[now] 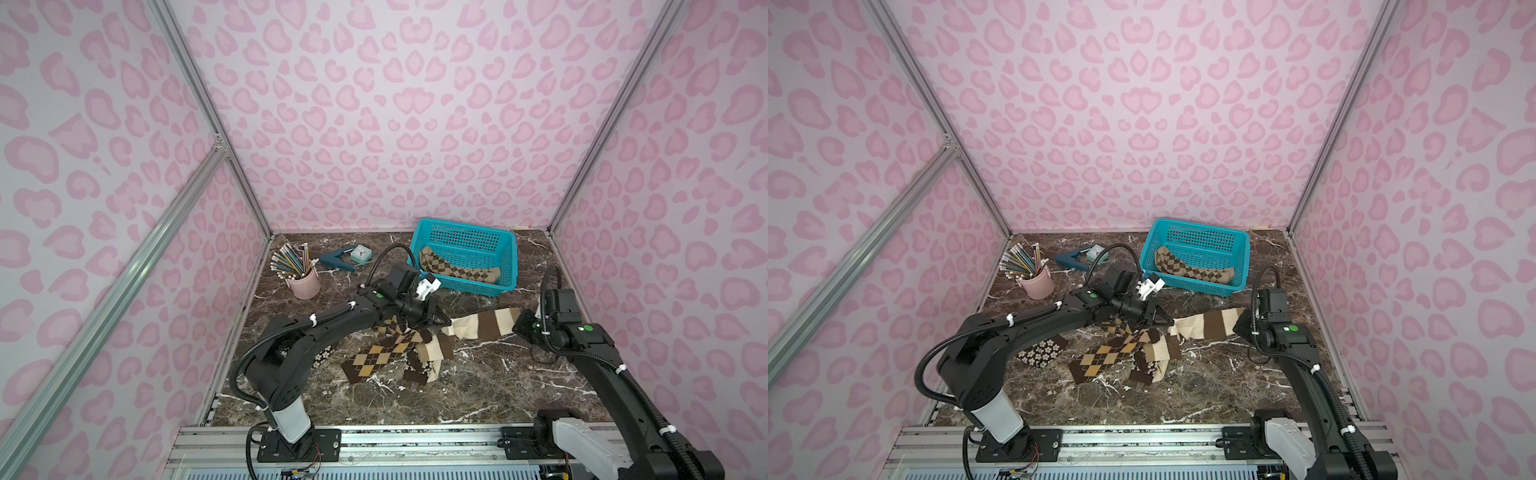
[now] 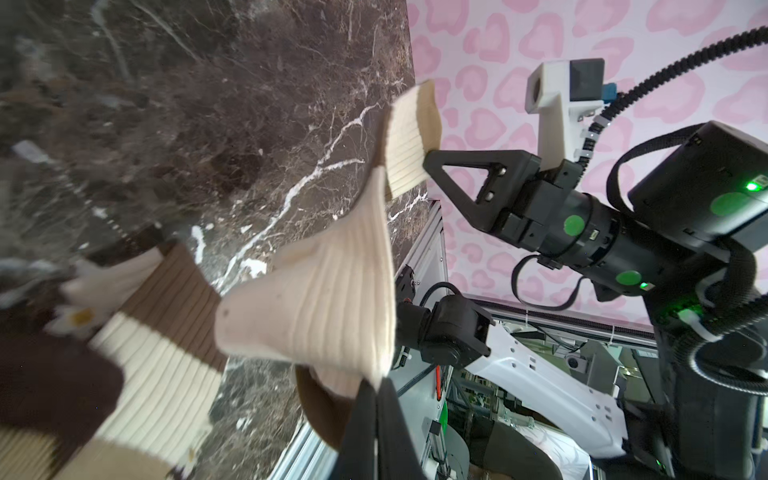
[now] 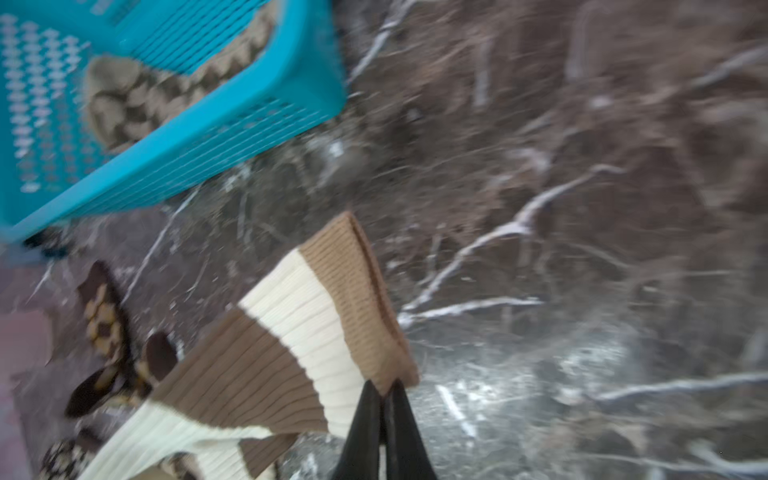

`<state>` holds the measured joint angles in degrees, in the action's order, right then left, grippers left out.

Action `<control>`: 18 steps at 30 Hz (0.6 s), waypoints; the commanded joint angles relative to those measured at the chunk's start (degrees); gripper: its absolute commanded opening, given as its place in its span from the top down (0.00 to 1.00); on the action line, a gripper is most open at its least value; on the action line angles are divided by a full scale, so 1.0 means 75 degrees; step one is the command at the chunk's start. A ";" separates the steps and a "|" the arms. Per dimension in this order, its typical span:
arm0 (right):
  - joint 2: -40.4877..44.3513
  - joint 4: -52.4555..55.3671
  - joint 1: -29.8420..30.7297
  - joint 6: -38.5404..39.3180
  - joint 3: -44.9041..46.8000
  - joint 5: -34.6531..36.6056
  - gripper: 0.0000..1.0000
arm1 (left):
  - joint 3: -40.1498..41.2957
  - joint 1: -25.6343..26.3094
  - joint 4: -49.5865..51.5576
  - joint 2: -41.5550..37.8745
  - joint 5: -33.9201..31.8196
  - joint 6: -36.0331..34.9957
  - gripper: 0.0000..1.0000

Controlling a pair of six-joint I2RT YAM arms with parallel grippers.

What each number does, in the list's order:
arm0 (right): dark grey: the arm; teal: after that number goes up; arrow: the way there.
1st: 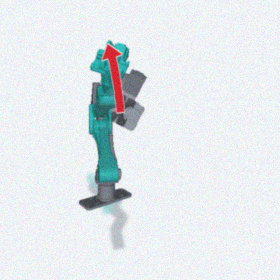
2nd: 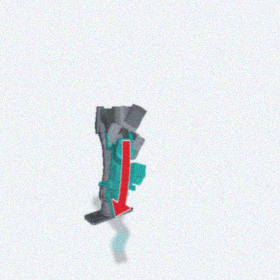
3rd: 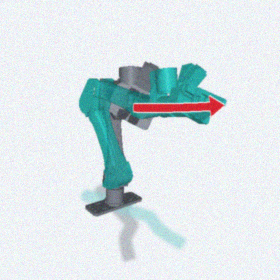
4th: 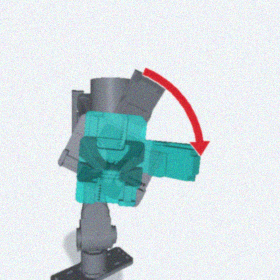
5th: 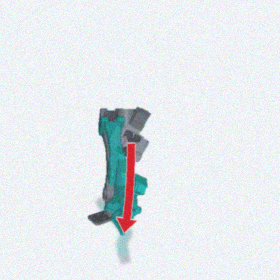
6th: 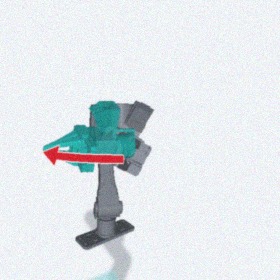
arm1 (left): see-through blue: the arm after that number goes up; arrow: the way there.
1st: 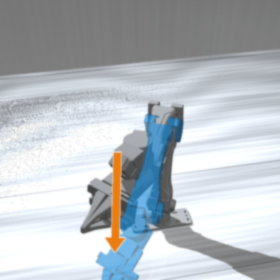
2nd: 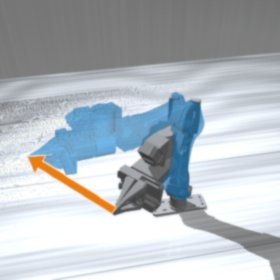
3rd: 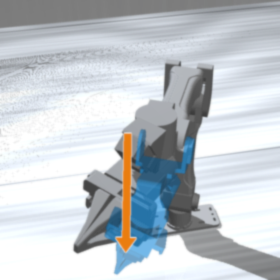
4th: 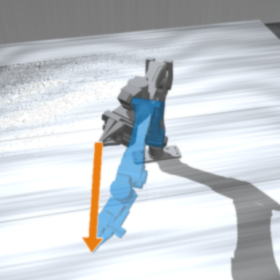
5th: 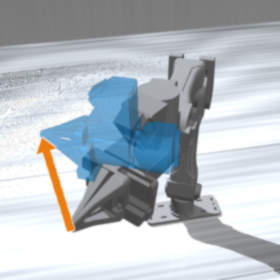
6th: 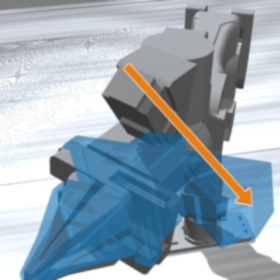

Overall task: Place the socks together as a pair
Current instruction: Place the sock at the center of the board.

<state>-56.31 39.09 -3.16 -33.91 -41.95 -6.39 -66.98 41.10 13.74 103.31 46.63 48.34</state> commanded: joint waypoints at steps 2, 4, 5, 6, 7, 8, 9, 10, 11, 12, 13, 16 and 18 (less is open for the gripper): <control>-0.0179 0.0881 -0.0800 0.0417 -0.0208 0.0421 1.00 | -0.1332 0.0393 -0.0892 0.1378 0.0014 0.0397 0.97; -0.0354 0.0890 -0.1124 0.0580 -0.0265 0.0654 1.00 | -0.1964 0.0564 -0.0967 0.2010 0.0039 0.0524 0.97; -0.0460 0.0905 -0.1329 0.0657 -0.0275 0.0729 1.00 | -0.2164 0.0638 -0.1157 0.2320 0.0096 0.0697 0.97; -0.0543 0.0905 -0.1525 0.0682 -0.0268 0.0750 1.00 | -0.2306 0.0667 -0.1378 0.2559 0.0139 0.0875 0.97; -0.0615 0.0862 -0.1768 0.0751 -0.0267 0.0625 1.00 | -0.2447 0.0703 -0.1554 0.2813 0.0174 0.1060 0.97; -0.0681 0.0788 -0.1940 0.0821 -0.0260 0.0589 1.00 | -0.2583 0.0728 -0.1631 0.3059 0.0172 0.1154 0.97; -0.0753 0.0728 -0.2058 0.0882 -0.0265 0.0617 1.00 | -0.2721 0.0733 -0.1604 0.3280 0.0169 0.1183 0.97; -0.0862 0.0676 -0.2217 0.0971 -0.0283 0.0592 1.00 | -0.2853 0.0748 -0.1530 0.3469 0.0154 0.1194 0.97; -0.1011 0.0639 -0.2284 0.1054 -0.0308 0.0605 1.00 | -0.2931 0.0754 -0.1532 0.3601 0.0143 0.1243 0.97; -0.1130 0.0614 -0.2292 0.1109 -0.0334 0.0700 1.00 | -0.2929 0.0745 -0.1613 0.3692 0.0134 0.1339 0.97; -0.1269 0.0573 -0.2359 0.1159 -0.0320 0.0711 1.00 | -0.2900 0.0747 -0.1773 0.3749 0.0152 0.1491 0.97; -0.1806 0.0592 -0.2615 0.1344 -0.0449 0.0521 1.00 | -0.2910 0.0745 -0.2035 0.3880 0.0136 0.1755 0.87; -0.2180 0.0575 -0.2689 0.1470 -0.0534 0.0509 1.00 | -0.2883 0.0716 -0.2191 0.3938 0.0121 0.1922 0.76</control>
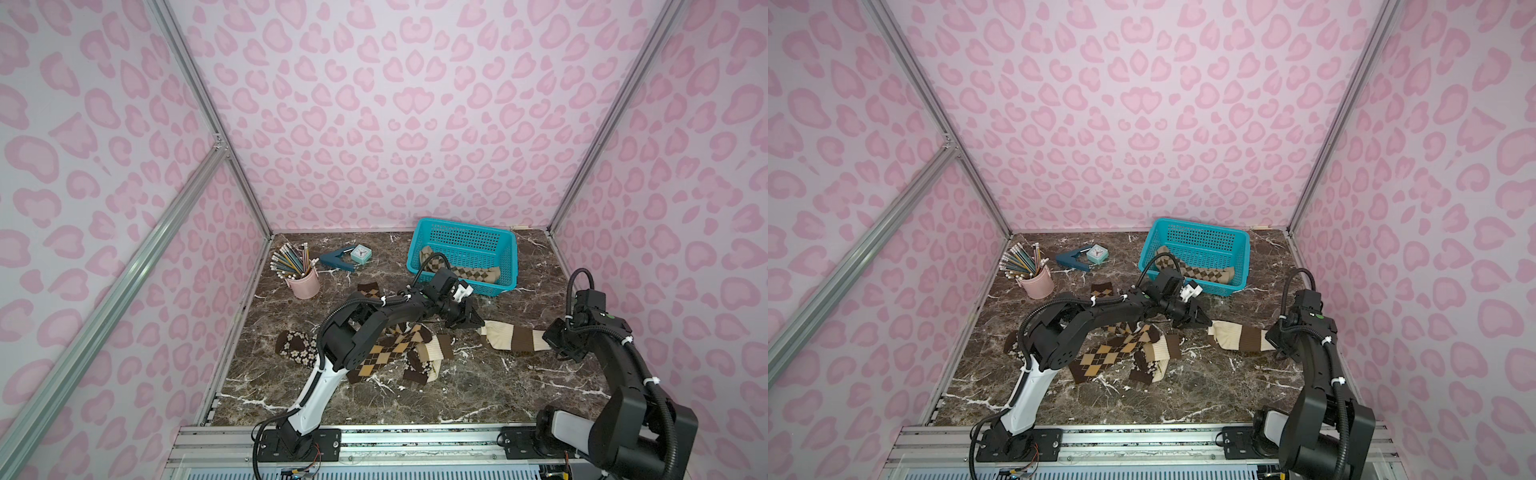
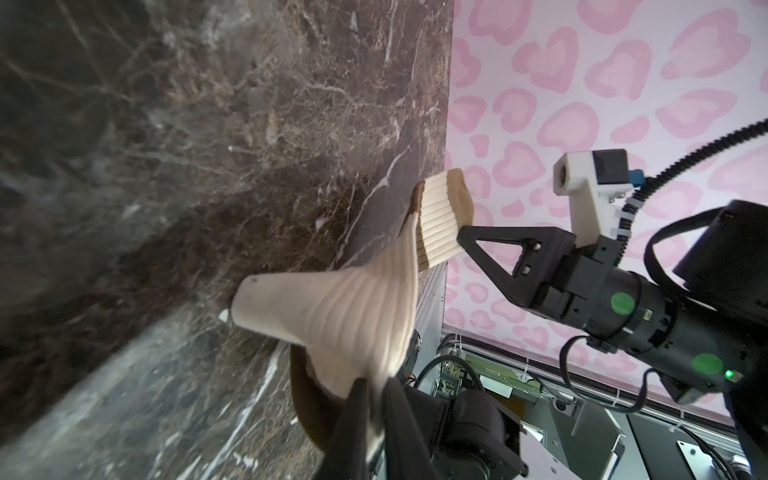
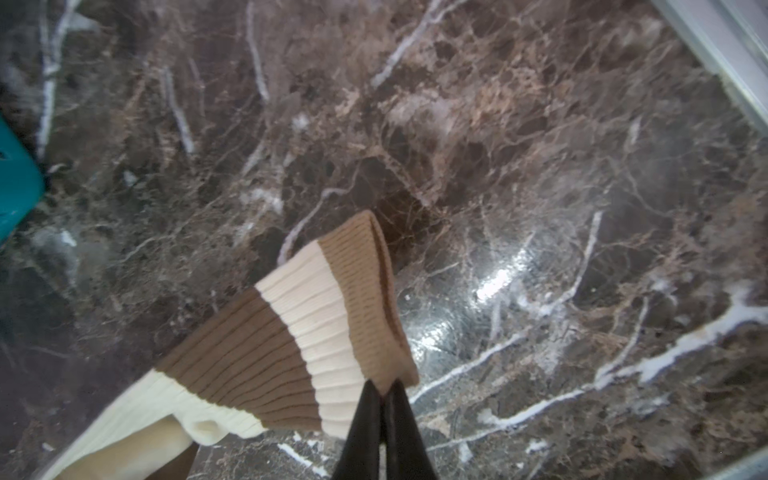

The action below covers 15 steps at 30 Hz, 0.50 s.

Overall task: Place the socks together as a pair
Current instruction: Place the sock at the center of the board.

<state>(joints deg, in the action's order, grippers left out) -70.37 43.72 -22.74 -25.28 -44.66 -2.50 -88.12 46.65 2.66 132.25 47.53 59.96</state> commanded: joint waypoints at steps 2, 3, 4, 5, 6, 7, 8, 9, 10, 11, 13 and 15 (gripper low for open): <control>-0.0573 -0.0125 -0.0099 0.0398 -0.0194 0.0028 0.99 | 0.0031 -0.0130 -0.0913 0.0088 -0.0073 0.0558 0.60; -0.0666 -0.0178 -0.0116 0.0462 -0.0191 0.0019 0.99 | 0.0101 -0.0234 -0.0987 0.0003 -0.0186 0.0615 0.57; -0.0729 -0.0193 -0.0139 0.0534 -0.0225 0.0049 0.99 | 0.0123 -0.0314 -0.0989 -0.0111 -0.0295 0.0617 0.55; -0.0798 -0.0171 -0.0180 0.0523 -0.0252 0.0120 0.98 | 0.0102 -0.0419 -0.0884 -0.0213 -0.0383 0.0537 0.52; -0.0824 -0.0199 -0.0252 0.0566 -0.0230 0.0062 0.98 | 0.0046 -0.0519 -0.0694 -0.0312 -0.0472 0.0414 0.51; -0.0856 -0.0247 -0.0289 0.0596 -0.0210 0.0000 0.98 | -0.0048 -0.0626 -0.0391 -0.0421 -0.0602 0.0249 0.50; -0.0898 -0.0263 -0.0328 0.0615 -0.0206 -0.0055 0.97 | -0.0130 -0.0704 -0.0065 -0.0530 -0.0738 0.0036 0.50; -0.0975 -0.0253 -0.0351 0.0621 -0.0218 -0.0085 0.96 | -0.0201 -0.0757 0.0197 -0.0618 -0.0829 -0.0150 0.50; -0.1048 -0.0262 -0.0364 0.0638 -0.0220 -0.0111 0.94 | -0.0241 -0.0815 0.0462 -0.0757 -0.0946 -0.0325 0.50; -0.1120 -0.0284 -0.0360 0.0649 -0.0223 -0.0123 0.90 | -0.0224 -0.0843 0.0645 -0.0911 -0.1078 -0.0478 0.50; -0.1198 -0.0299 -0.0366 0.0667 -0.0232 -0.0185 0.75 | -0.0181 -0.0833 0.0943 -0.1238 -0.1303 -0.0777 0.50; -0.1172 -0.0275 -0.0371 0.0665 -0.0226 -0.0197 0.61 | -0.0160 -0.0725 0.1287 -0.1539 -0.1362 -0.1110 0.49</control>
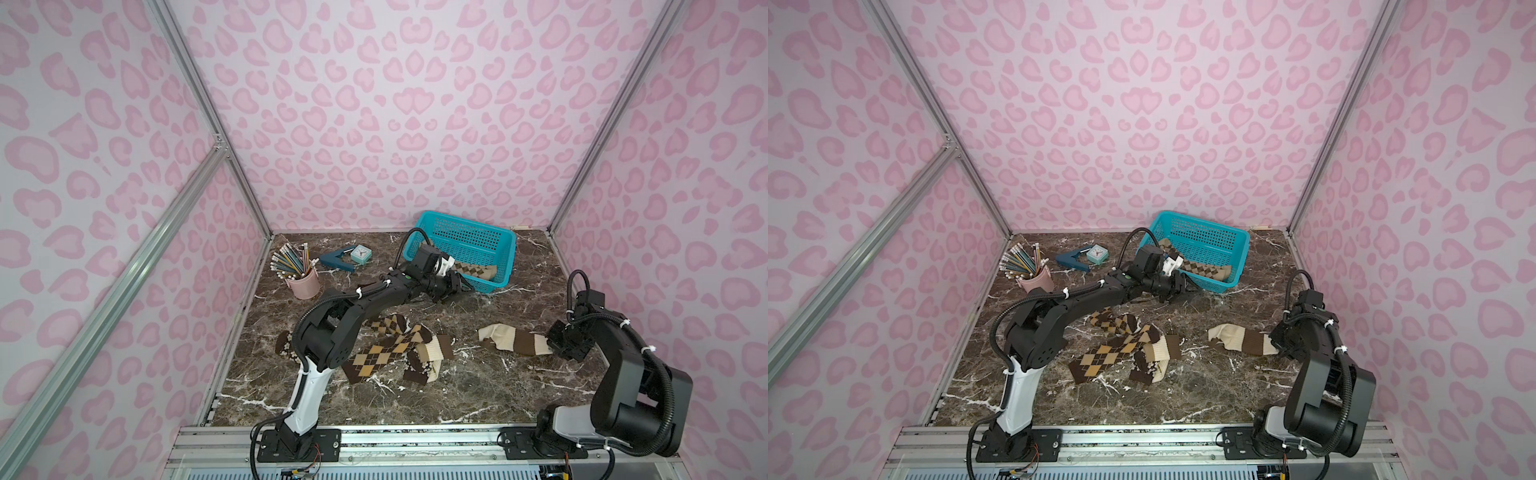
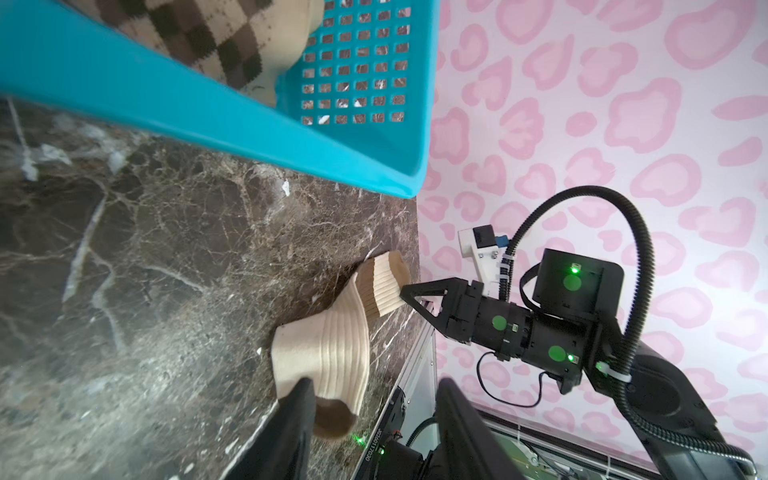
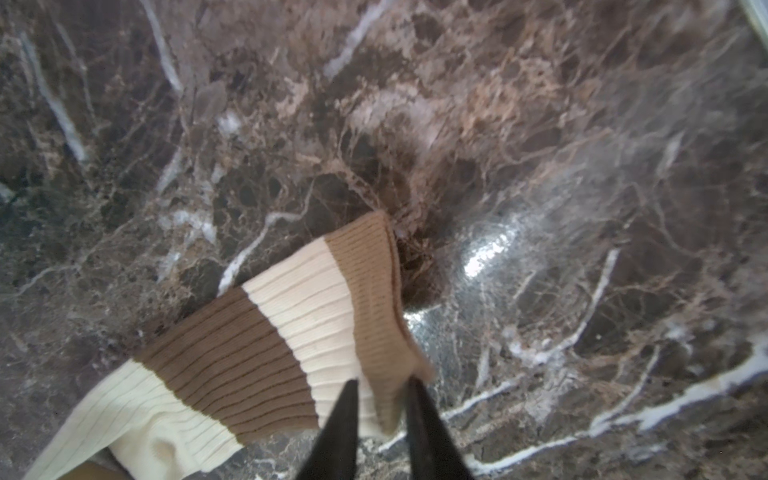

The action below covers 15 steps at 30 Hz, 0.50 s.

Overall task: Place the socks together as a pair
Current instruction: Place the sock at the center of the board.

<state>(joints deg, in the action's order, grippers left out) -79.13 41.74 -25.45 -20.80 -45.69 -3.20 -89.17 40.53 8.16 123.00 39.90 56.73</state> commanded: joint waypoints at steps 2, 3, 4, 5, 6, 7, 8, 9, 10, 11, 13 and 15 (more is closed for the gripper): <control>0.0184 -0.0009 -0.0036 0.0119 -0.0095 -0.0188 0.54 | -0.0070 0.0321 0.1241 -0.0573 -0.0455 -0.1251 0.49; 0.0264 0.0010 -0.0071 0.0141 -0.0115 -0.0196 0.51 | -0.0076 0.0443 0.1573 -0.0676 -0.0515 -0.1537 0.49; 0.0342 0.0061 -0.0134 0.0160 -0.0159 -0.0232 0.48 | -0.0056 0.0594 0.1966 -0.0784 -0.0635 -0.1826 0.49; 0.0389 0.0129 -0.0162 0.0163 -0.0212 -0.0298 0.45 | -0.0012 0.0761 0.2304 -0.0895 -0.0797 -0.2129 0.48; 0.0442 0.0164 -0.0183 0.0172 -0.0257 -0.0405 0.43 | 0.0014 0.0919 0.2546 -0.0996 -0.0949 -0.2396 0.47; 0.0509 0.0166 -0.0181 0.0188 -0.0291 -0.0569 0.40 | 0.0057 0.1104 0.2765 -0.1101 -0.1126 -0.2688 0.46; 0.0564 0.0176 -0.0190 0.0177 -0.0315 -0.0743 0.38 | 0.0089 0.1289 0.3020 -0.1178 -0.1326 -0.2976 0.44; 0.0605 0.0189 -0.0198 0.0169 -0.0355 -0.0912 0.37 | 0.0090 0.1445 0.3315 -0.1226 -0.1599 -0.3199 0.44; 0.0690 0.0201 -0.0194 0.0168 -0.0424 -0.1127 0.36 | 0.0097 0.1606 0.3610 -0.1273 -0.1986 -0.3469 0.44; 0.0806 0.0200 -0.0197 0.0182 -0.0485 -0.1307 0.34 | 0.0095 0.1772 0.3787 -0.1321 -0.2346 -0.3718 0.44; 0.1025 0.0201 -0.0197 0.0188 -0.0558 -0.1643 0.33 | 0.0116 0.2010 0.3791 -0.1365 -0.2754 -0.3924 0.44; 0.1276 0.0115 -0.0186 0.0104 -0.0547 -0.2003 0.33 | 0.0053 0.2227 0.3710 -0.1237 -0.3129 -0.4075 0.45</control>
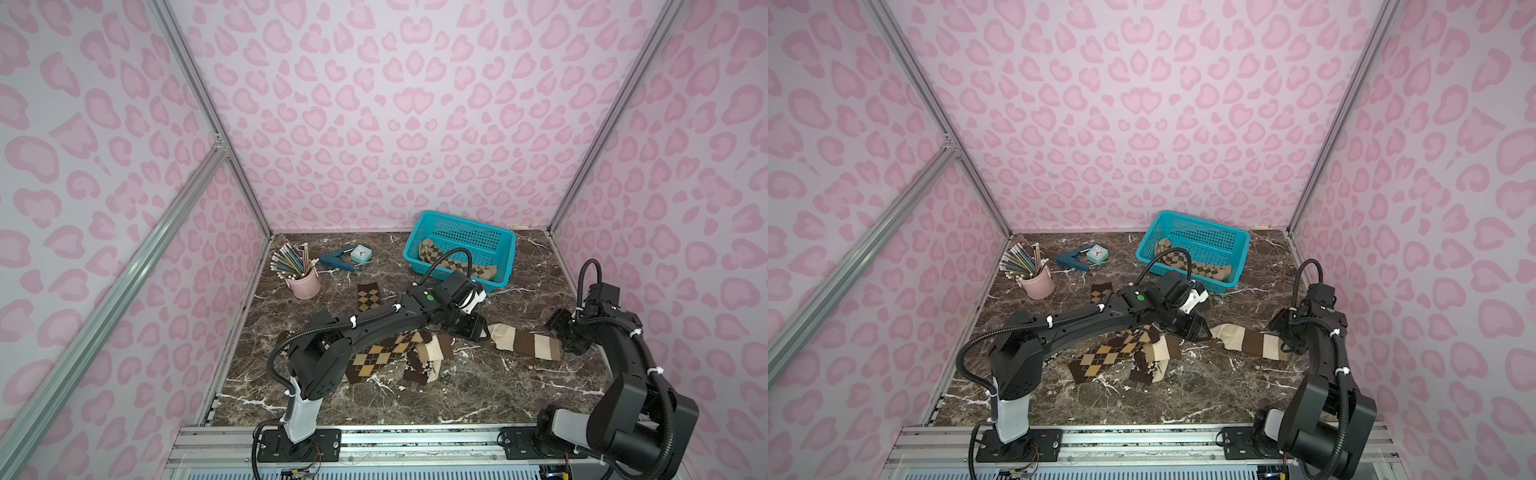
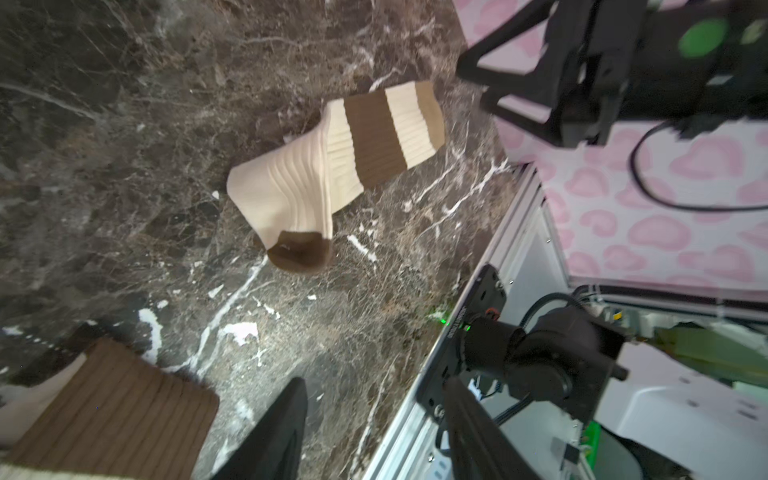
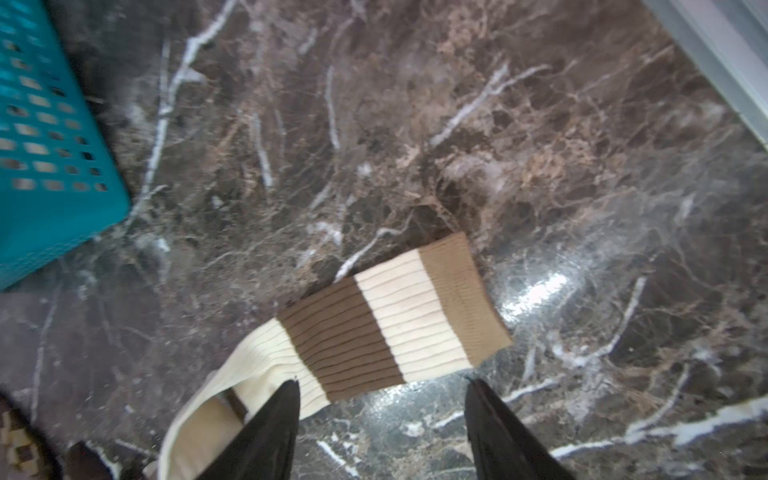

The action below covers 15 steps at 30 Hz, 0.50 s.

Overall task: Place the socks together as a pair
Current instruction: Place the sock at the center of the board.

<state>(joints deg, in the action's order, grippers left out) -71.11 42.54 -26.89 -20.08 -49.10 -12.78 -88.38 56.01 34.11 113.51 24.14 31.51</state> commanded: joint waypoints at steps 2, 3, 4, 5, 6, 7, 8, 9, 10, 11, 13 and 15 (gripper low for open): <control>0.0379 -0.0110 0.0096 -0.0103 -0.0022 -0.1216 0.33 | -0.0403 0.0338 0.0530 0.0468 -0.1416 -0.0821 0.45; 0.0414 -0.0166 0.0136 -0.0172 0.0021 -0.1349 0.33 | -0.0572 0.0407 0.0592 0.0678 -0.1456 -0.0837 0.45; 0.0491 -0.0235 0.0167 -0.0254 0.0091 -0.1466 0.33 | -0.0722 0.0492 0.0572 0.0855 -0.1586 -0.0821 0.44; 0.0585 -0.0306 0.0166 -0.0294 0.0161 -0.1596 0.33 | -0.0885 0.0600 0.0514 0.1004 -0.1688 -0.0825 0.44; 0.0669 -0.0360 0.0175 -0.0303 0.0236 -0.1754 0.33 | -0.1114 0.0708 0.0516 0.1176 -0.1857 -0.0832 0.43; 0.0711 -0.0354 0.0186 -0.0333 0.0275 -0.1835 0.33 | -0.1359 0.0785 0.0596 0.1357 -0.2044 -0.0848 0.43; 0.0749 -0.0346 0.0196 -0.0356 0.0325 -0.1877 0.33 | -0.1662 0.0829 0.0807 0.1599 -0.2341 -0.0841 0.43; 0.0774 -0.0324 0.0213 -0.0351 0.0353 -0.1903 0.33 | -0.1933 0.0852 0.1076 0.1859 -0.2612 -0.0789 0.43; 0.0796 -0.0295 0.0229 -0.0347 0.0360 -0.1939 0.33 | -0.2218 0.0848 0.1350 0.2123 -0.2883 -0.0736 0.44; 0.0827 -0.0282 0.0266 -0.0352 0.0371 -0.1991 0.34 | -0.2456 0.0852 0.1538 0.2327 -0.3097 -0.0690 0.44; 0.0917 -0.0282 0.0402 -0.0401 0.0382 -0.2029 0.34 | -0.2760 0.0847 0.1546 0.2535 -0.3254 -0.0639 0.44; 0.0993 -0.0325 0.0484 -0.0399 0.0408 -0.2066 0.35 | -0.3034 0.0864 0.1429 0.2724 -0.3219 -0.0656 0.44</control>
<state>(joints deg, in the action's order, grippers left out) -64.34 41.08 -23.81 -22.59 -46.28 -26.48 -108.40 62.43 44.66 132.81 3.70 26.68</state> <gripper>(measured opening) 0.655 0.561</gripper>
